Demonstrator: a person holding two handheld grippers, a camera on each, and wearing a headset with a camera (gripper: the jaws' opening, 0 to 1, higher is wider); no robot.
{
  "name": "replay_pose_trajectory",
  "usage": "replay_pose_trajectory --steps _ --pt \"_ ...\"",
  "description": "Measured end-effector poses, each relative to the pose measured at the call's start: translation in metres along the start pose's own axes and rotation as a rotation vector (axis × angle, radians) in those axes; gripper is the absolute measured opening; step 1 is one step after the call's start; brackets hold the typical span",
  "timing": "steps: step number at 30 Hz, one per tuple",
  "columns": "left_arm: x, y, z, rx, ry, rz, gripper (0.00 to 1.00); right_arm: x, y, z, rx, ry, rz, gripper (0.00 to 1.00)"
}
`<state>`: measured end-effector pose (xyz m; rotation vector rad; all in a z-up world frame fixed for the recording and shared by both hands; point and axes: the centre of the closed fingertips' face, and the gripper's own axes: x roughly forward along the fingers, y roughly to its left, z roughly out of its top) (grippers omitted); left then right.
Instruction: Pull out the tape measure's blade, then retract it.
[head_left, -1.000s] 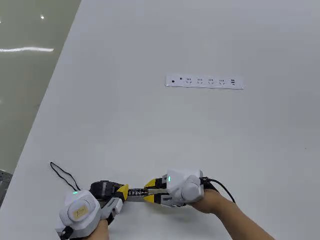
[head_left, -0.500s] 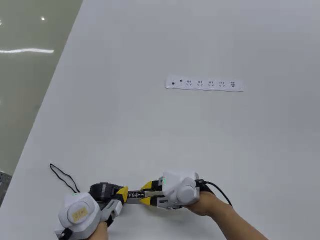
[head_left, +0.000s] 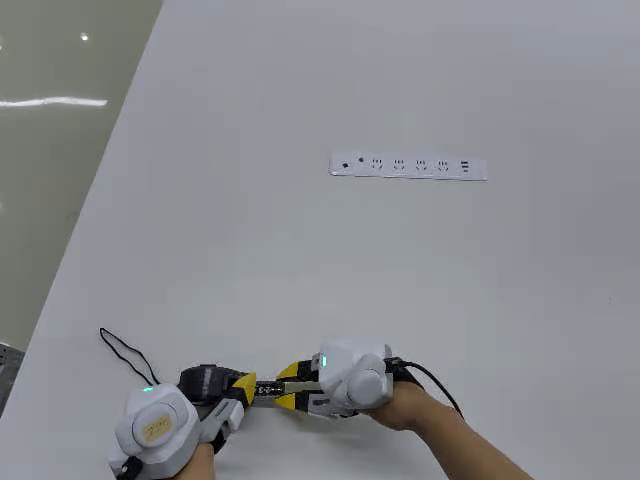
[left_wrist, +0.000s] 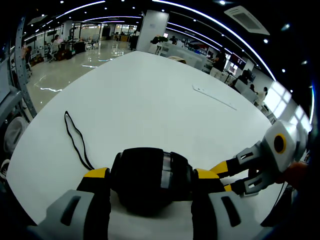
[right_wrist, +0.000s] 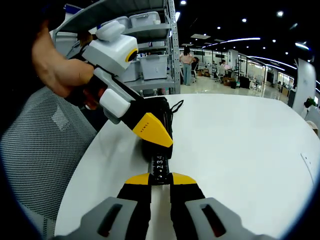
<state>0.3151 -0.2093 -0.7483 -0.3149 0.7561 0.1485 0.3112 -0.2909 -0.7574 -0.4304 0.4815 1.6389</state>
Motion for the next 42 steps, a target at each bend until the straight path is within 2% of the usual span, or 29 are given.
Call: replay_pose_trajectory --steps 42 --pt "0.000 0.001 0.001 -0.013 0.003 -0.008 0.62 0.021 0.001 0.012 -0.032 -0.005 0.032 0.12"
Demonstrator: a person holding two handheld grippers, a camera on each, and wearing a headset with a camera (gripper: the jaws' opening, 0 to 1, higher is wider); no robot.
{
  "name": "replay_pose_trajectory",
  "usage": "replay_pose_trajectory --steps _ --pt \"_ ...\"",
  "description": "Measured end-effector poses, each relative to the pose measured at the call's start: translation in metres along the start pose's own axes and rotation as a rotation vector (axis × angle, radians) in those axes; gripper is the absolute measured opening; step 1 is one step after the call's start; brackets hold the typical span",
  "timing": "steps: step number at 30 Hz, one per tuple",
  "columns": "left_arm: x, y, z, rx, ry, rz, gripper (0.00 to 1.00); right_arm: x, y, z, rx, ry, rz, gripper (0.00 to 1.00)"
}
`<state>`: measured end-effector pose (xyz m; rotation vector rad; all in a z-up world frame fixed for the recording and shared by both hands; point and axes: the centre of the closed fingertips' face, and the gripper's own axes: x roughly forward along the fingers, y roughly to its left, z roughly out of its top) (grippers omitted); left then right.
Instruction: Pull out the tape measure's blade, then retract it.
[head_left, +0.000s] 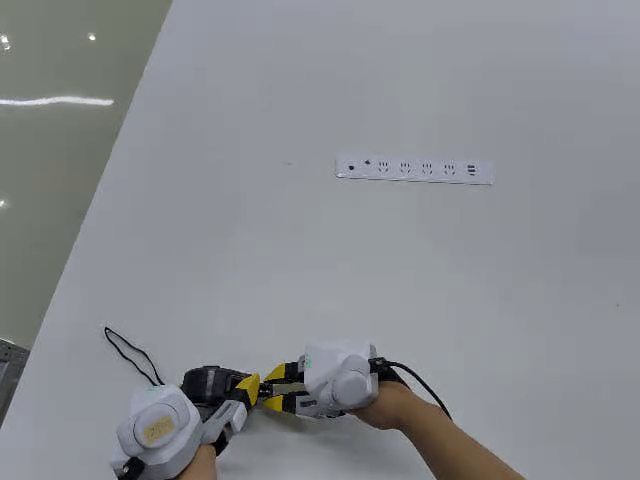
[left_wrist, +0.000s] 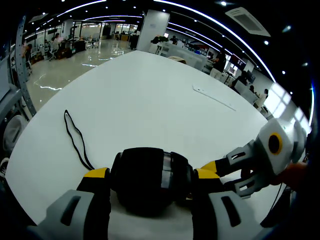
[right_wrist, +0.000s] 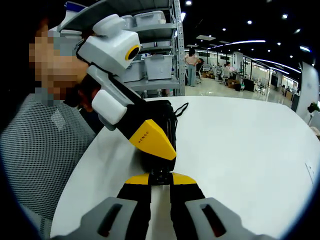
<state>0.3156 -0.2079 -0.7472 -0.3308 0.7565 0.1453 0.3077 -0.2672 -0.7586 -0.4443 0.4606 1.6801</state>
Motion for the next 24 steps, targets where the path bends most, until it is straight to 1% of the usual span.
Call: replay_pose_trajectory --steps 15,24 --pt "-0.0003 0.0009 -0.0002 -0.011 -0.002 -0.006 0.62 0.0046 0.0003 0.0026 -0.026 0.001 0.018 0.12" --pt "-0.0010 0.0002 0.0000 -0.016 -0.004 -0.007 0.63 0.0047 0.0001 0.0029 -0.009 0.005 0.008 0.13"
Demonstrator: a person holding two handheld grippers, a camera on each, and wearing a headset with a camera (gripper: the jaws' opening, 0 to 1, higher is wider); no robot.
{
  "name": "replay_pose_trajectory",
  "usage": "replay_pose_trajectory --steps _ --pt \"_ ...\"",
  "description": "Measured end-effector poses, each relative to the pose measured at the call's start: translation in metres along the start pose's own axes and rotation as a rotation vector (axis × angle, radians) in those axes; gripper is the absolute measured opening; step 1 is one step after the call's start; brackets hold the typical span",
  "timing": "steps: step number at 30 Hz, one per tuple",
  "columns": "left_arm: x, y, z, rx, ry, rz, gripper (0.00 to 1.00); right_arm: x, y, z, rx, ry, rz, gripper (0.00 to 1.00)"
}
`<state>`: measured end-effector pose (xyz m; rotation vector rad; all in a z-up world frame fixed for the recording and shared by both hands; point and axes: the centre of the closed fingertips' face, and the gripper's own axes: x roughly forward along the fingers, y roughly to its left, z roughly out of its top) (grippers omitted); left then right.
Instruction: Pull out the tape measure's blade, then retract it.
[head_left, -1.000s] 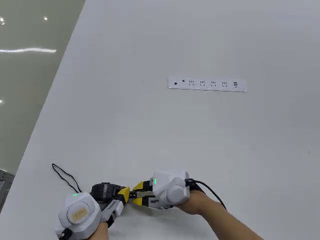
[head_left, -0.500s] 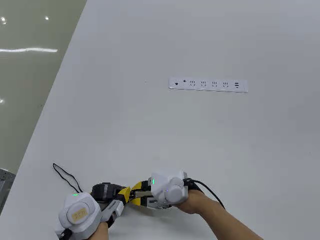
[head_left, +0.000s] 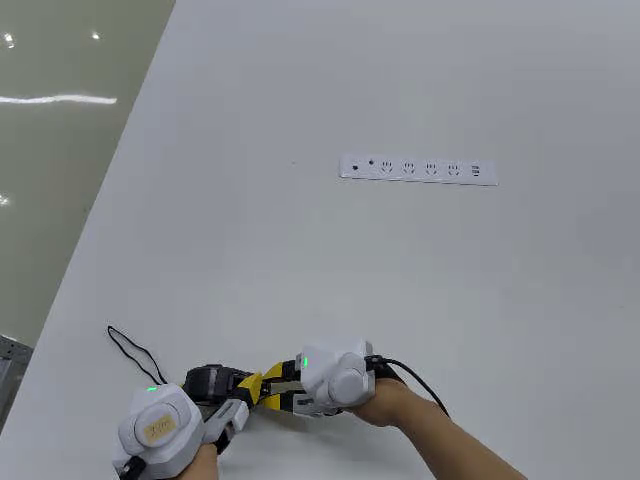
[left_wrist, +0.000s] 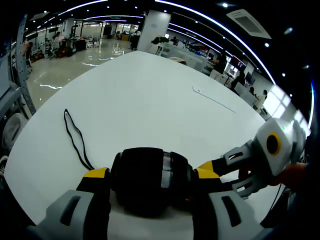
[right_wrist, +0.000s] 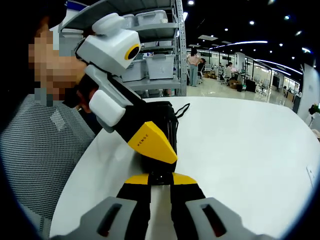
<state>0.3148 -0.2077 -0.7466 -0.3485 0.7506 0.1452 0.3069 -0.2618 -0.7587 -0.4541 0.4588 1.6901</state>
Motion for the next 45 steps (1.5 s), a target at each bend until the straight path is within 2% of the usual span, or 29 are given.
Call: replay_pose_trajectory --steps 18,26,45 --pt "0.003 -0.002 -0.005 0.021 0.011 -0.002 0.63 0.003 -0.001 -0.007 0.011 0.018 -0.016 0.14" --pt "0.005 -0.005 -0.008 0.039 0.029 -0.004 0.63 0.006 -0.001 -0.013 0.011 0.037 -0.022 0.14" --pt "0.004 -0.006 -0.006 0.014 0.054 -0.019 0.65 0.006 -0.002 -0.013 0.032 0.034 -0.032 0.14"
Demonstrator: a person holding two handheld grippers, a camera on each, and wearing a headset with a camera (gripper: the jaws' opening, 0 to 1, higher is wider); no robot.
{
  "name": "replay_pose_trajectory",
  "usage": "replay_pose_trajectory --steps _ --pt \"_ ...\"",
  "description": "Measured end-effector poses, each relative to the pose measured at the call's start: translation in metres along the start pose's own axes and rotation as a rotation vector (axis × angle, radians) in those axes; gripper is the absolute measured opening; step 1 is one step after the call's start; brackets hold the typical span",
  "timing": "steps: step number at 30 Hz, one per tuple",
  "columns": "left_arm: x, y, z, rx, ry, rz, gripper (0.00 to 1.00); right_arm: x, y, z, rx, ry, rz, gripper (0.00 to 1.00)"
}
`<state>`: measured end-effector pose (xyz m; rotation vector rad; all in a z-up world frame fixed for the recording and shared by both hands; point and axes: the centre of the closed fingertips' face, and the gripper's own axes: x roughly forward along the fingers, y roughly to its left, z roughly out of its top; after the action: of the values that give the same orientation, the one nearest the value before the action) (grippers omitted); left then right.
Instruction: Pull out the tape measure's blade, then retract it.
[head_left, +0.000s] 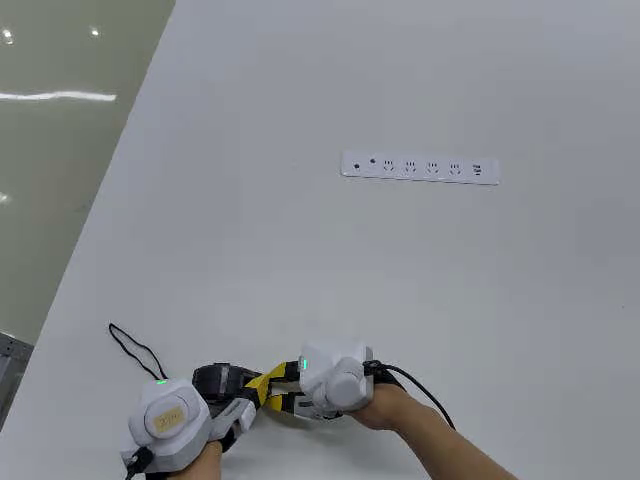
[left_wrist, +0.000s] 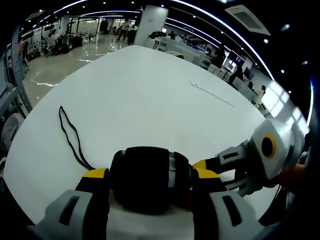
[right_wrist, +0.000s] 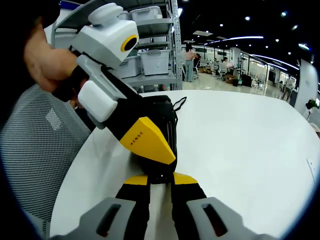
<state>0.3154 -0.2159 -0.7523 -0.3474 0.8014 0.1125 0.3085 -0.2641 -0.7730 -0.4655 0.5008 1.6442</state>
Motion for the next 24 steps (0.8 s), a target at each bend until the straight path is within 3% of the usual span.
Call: replay_pose_trajectory --steps 16,24 --pt "-0.002 -0.007 0.003 0.041 0.012 -0.054 0.72 -0.006 -0.002 0.004 0.031 -0.006 -0.024 0.19" --pt "-0.012 -0.014 0.021 0.080 -0.025 -0.101 0.71 -0.018 -0.001 0.003 0.042 -0.007 -0.057 0.24"
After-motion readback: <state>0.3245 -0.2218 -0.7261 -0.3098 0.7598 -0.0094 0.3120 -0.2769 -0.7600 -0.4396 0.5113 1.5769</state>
